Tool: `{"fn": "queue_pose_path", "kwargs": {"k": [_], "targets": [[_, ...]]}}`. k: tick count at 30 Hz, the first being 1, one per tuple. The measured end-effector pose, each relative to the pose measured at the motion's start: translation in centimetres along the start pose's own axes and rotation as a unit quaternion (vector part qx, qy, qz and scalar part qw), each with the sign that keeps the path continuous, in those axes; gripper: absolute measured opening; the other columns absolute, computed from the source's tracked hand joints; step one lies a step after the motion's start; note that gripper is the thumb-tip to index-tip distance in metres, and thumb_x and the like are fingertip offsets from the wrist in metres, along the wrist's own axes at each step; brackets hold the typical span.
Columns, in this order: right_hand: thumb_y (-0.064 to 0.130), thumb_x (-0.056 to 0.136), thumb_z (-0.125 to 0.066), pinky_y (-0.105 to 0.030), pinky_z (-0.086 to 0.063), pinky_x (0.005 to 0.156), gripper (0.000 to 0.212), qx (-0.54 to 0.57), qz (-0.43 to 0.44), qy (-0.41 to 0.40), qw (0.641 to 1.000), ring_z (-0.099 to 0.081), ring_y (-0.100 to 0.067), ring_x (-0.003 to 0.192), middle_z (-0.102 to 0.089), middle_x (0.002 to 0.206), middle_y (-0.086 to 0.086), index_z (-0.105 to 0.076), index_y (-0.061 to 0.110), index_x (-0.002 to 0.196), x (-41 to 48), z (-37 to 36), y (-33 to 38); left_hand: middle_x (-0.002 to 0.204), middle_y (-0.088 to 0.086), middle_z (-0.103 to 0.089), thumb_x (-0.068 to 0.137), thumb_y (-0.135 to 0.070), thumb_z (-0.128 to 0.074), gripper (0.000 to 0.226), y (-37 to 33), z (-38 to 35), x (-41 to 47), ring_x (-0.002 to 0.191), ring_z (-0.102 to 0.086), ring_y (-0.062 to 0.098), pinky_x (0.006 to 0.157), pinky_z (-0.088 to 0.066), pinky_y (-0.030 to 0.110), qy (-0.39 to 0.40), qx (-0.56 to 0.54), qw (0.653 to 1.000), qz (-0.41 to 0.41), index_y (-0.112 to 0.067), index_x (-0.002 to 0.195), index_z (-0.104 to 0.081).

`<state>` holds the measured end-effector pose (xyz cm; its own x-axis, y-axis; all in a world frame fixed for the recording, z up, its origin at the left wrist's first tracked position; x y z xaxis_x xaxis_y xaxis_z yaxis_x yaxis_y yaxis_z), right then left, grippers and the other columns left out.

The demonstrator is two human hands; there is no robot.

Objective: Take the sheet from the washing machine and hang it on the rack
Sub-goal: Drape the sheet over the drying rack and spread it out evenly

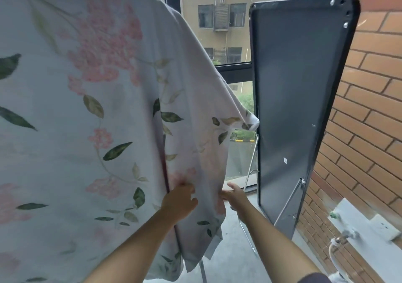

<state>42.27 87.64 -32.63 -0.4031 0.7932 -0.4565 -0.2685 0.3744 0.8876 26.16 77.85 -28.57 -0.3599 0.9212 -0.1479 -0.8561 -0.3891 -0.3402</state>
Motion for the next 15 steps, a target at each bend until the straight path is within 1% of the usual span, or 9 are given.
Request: {"fn": "queue_pose_path", "kwargs": {"k": [2, 3, 4, 5, 8, 10, 11, 14, 15], "targets": [[0.005, 0.085, -0.061, -0.012, -0.037, 0.047, 0.026, -0.006, 0.03, -0.017, 0.999, -0.052, -0.015, 0.069, -0.061, 0.091, -0.01, -0.065, 0.001, 0.111, 0.3, -0.1, 0.0, 0.115, -0.004, -0.058, 0.09, -0.032, -0.05, 0.029, 0.4, 0.1, 0.1, 0.101, -0.059, 0.014, 0.085, -0.048, 0.027, -0.018, -0.013, 1.0, -0.005, -0.024, 0.116, -0.056], [0.004, 0.085, -0.06, -0.014, -0.038, 0.049, 0.015, 0.002, 0.04, -0.026, 0.999, -0.051, -0.018, 0.07, -0.061, 0.085, -0.01, -0.069, 0.001, 0.096, 0.3, -0.2, -0.2, 0.114, -0.005, -0.059, 0.09, -0.031, -0.051, 0.028, 0.5, 0.0, 0.1, 0.1, -0.059, 0.013, 0.084, -0.049, 0.026, -0.025, -0.019, 0.999, -0.01, -0.024, 0.116, -0.056], [0.004, 0.085, -0.059, -0.018, -0.039, 0.054, 0.01, 0.013, 0.041, -0.036, 0.998, -0.052, -0.019, 0.072, -0.062, 0.082, -0.009, -0.069, 0.004, 0.086, 0.2, -0.3, -0.3, 0.113, -0.006, -0.059, 0.089, -0.031, -0.051, 0.027, 0.5, -0.2, 0.1, 0.1, -0.059, 0.012, 0.083, -0.049, 0.026, -0.027, -0.023, 0.999, -0.014, -0.024, 0.115, -0.057], [0.005, 0.086, -0.059, -0.022, -0.04, 0.058, 0.011, 0.027, 0.039, -0.045, 0.998, -0.054, -0.02, 0.074, -0.063, 0.082, -0.008, -0.068, 0.009, 0.081, 0.0, -0.4, -0.5, 0.112, -0.006, -0.06, 0.089, -0.032, -0.052, 0.027, 0.6, -0.6, 0.0, 0.101, -0.059, 0.011, 0.083, -0.049, 0.026, -0.023, -0.032, 0.999, -0.018, -0.025, 0.115, -0.056], [0.011, 0.088, -0.058, -0.031, -0.044, 0.067, 0.01, 0.049, 0.033, -0.053, 0.997, -0.057, -0.022, 0.08, -0.066, 0.09, -0.01, -0.067, 0.013, 0.084, -0.6, -0.7, -1.0, 0.115, -0.008, -0.061, 0.087, -0.036, -0.055, 0.032, 0.4, -2.4, -0.6, 0.102, -0.058, 0.01, 0.083, -0.048, 0.025, 0.01, -0.047, 0.998, -0.036, -0.025, 0.116, -0.054], [0.012, 0.089, -0.058, -0.039, -0.052, 0.075, 0.008, 0.073, 0.035, -0.057, 0.995, -0.062, -0.025, 0.084, -0.067, 0.096, -0.014, -0.066, 0.01, 0.09, -1.2, -0.5, -1.4, 0.119, -0.009, -0.059, 0.083, -0.042, -0.057, 0.04, 0.2, -3.8, -0.7, 0.105, -0.056, 0.01, 0.086, -0.047, 0.025, 0.031, -0.055, 0.997, -0.047, -0.026, 0.119, -0.051], [0.011, 0.09, -0.058, -0.039, -0.056, 0.076, 0.008, 0.098, 0.042, -0.062, 0.992, -0.065, -0.026, 0.085, -0.068, 0.098, -0.017, -0.066, 0.008, 0.093, -1.6, -0.3, -1.8, 0.121, -0.01, -0.057, 0.081, -0.046, -0.059, 0.045, 0.1, -4.6, -0.8, 0.108, -0.055, 0.009, 0.088, -0.046, 0.024, 0.035, -0.062, 0.996, -0.054, -0.027, 0.12, -0.05], [0.006, 0.09, -0.058, -0.034, -0.057, 0.069, 0.01, 0.145, 0.057, -0.072, 0.985, -0.068, -0.027, 0.082, -0.069, 0.095, -0.019, -0.065, 0.003, 0.097, -2.9, 0.7, -2.6, 0.125, -0.014, -0.055, 0.068, -0.065, -0.063, 0.074, -1.4, -6.9, -1.1, 0.114, -0.054, 0.011, 0.089, -0.045, 0.023, 0.063, -0.094, 0.993, -0.028, -0.028, 0.129, -0.043], [0.005, 0.09, -0.058, -0.034, -0.057, 0.069, 0.011, 0.153, 0.058, -0.07, 0.984, -0.069, -0.027, 0.081, -0.069, 0.094, -0.019, -0.065, 0.002, 0.097, -3.2, 1.2, -3.0, 0.124, -0.014, -0.055, 0.067, -0.068, -0.063, 0.078, -2.3, -7.8, -1.3, 0.115, -0.055, 0.012, 0.088, -0.045, 0.023, 0.066, -0.1, 0.993, -0.024, -0.029, 0.131, -0.042]]}}
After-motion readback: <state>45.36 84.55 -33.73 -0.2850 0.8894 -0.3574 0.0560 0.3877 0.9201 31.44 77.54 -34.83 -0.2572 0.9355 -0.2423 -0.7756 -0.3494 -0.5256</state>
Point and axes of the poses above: each hand's wrist, its own x-axis towards the middle knuckle, its own z-axis out of the back of the hand, y = z × x, the point moved 2 cm from there along x, towards the middle knuckle
